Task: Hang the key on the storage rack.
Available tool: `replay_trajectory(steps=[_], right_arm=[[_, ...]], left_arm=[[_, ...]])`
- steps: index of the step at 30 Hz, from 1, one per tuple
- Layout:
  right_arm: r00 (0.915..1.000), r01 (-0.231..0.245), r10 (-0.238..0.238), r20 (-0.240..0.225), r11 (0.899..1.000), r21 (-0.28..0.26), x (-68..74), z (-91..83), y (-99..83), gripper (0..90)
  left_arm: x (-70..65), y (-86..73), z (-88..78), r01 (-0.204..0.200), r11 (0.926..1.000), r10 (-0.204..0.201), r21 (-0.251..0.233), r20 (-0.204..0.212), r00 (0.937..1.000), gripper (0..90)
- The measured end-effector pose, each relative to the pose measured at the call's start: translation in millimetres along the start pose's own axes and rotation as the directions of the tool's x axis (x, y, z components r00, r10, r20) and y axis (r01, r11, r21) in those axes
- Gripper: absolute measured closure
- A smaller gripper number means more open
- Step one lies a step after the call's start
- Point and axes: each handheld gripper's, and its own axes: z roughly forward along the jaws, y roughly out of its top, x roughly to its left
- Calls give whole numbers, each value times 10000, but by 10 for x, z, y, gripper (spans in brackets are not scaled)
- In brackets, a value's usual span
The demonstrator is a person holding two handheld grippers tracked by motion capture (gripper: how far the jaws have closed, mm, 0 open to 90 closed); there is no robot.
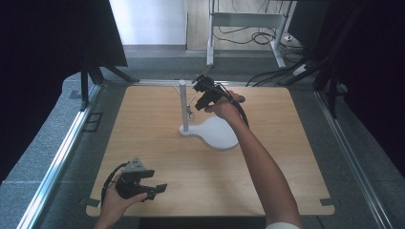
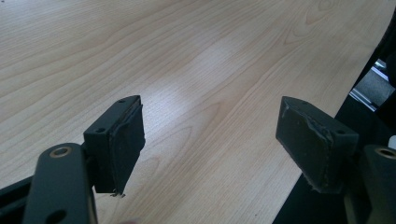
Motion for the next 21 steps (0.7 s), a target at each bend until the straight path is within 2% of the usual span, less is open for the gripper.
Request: replay_trajectory(steps=[4,6,9,11,15,16,17,18,19,21], right_arm=[[9990,-26,6,-445,9989,-465,-18,-65,-217,592],[9989,-21,-3,-476,9988,-499,-19,-71,-252,587],[9976,0,-48,-692,9975,-701,-20,-116,-463,574],[9974,27,-79,-721,9974,-723,-20,-126,-505,573],[9954,27,-109,-956,9963,-856,-20,-184,-791,565],[9954,27,-109,-956,9963,-856,-20,-184,-791,565],[9952,57,-144,-964,9959,-898,-22,-198,-907,559],[9952,57,-144,-964,9959,-898,-22,-198,-907,559],[9940,157,-256,-1062,9956,-925,-18,-217,-1038,552],[9935,170,-274,-1108,9954,-942,-15,-223,-1083,550]], left_arm=[[15,-6,8,101,9999,-101,22,-48,9999,241],[18,-8,12,109,9999,-109,36,-54,9999,242],[17,-9,18,110,9999,-110,58,-70,9999,241],[15,-8,18,115,9999,-115,72,-67,9999,241],[5,-6,32,79,9999,-79,106,-53,10000,242],[2,-5,37,63,9999,-62,135,-48,10000,242],[-2,-5,42,61,9998,-60,177,-49,10000,241],[-7,-5,51,60,9998,-60,194,-36,10000,241],[-10,-4,57,22,9997,-21,263,-44,10000,241],[-14,-5,68,22,9996,-21,269,-51,10000,241]])
